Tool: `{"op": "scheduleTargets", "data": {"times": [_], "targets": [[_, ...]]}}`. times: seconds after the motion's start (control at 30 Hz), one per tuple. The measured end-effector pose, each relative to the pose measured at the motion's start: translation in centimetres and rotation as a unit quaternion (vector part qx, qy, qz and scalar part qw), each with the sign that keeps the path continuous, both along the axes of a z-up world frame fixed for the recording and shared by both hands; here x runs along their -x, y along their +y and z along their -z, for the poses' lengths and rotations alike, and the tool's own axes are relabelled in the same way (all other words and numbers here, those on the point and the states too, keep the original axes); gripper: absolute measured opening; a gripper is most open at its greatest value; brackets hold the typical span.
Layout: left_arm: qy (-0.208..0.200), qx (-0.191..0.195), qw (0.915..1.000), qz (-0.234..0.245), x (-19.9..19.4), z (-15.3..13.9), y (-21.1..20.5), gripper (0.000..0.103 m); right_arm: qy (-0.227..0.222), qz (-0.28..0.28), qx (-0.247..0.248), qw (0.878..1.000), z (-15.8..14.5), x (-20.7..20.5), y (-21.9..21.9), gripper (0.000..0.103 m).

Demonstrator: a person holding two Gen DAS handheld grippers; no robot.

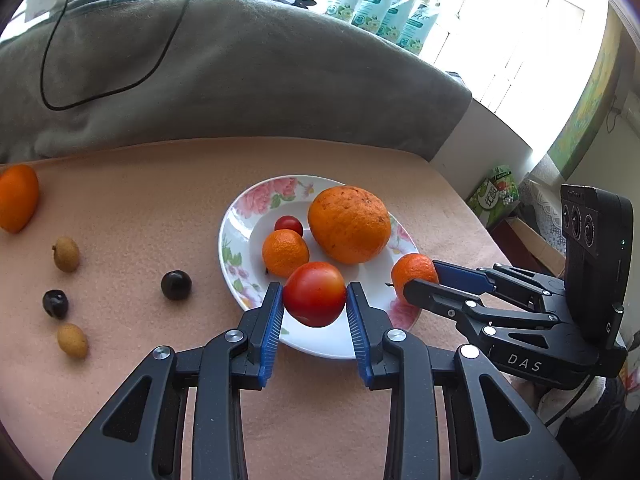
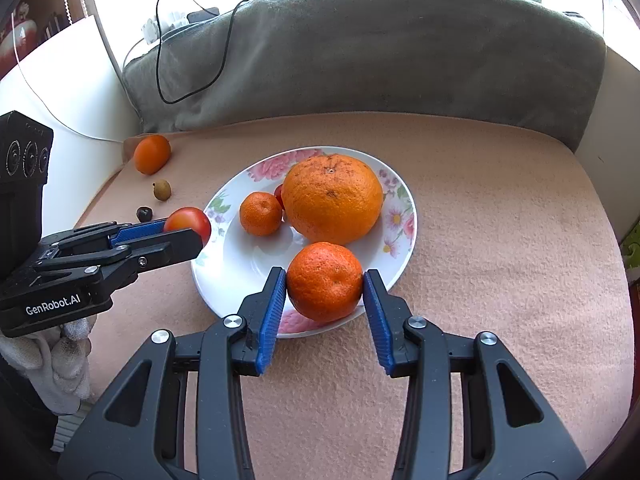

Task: Organize fruits
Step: 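Carry tomato and tangerine onto the floral plate, opening both grippers there, then move both grippers back toward the dark plums on the blanket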

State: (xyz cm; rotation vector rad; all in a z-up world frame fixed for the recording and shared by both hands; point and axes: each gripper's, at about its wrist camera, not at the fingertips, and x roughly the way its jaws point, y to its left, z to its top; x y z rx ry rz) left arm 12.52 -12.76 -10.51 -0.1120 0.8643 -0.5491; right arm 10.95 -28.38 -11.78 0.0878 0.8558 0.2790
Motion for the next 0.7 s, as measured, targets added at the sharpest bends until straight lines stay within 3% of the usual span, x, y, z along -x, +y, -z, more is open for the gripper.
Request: {"op": "scheduleTargets", "data": {"times": [0.2,0.3,0.57,0.7], "targets": [[0.002,-0.004,1.0000,-0.001,-0.1,0.2,-0.1,0.031,0.005,0.008,-0.018,1.000,0.1,-0.2,-0.7,0.045],[0.001,-0.004,1.0000,-0.001,-0.2,0.2,-0.2,0.052,-0.005,0.014,-0.027,1.000,-0.3,-0.1,-1.1,0.063],[-0.003,-0.005,1.0000,-0.007,0.0,0.1,0.2,0.057,-0.017,0.047,-0.031,0.998,-1.3,-0.1,-2.6,0.067],[-0.007,-0.013,0.9997,-0.019,0.2,0.1,0.5,0.062,-0.020,0.051,-0.032,0.998,-1.6,0.1,-2.8,0.077]]}}
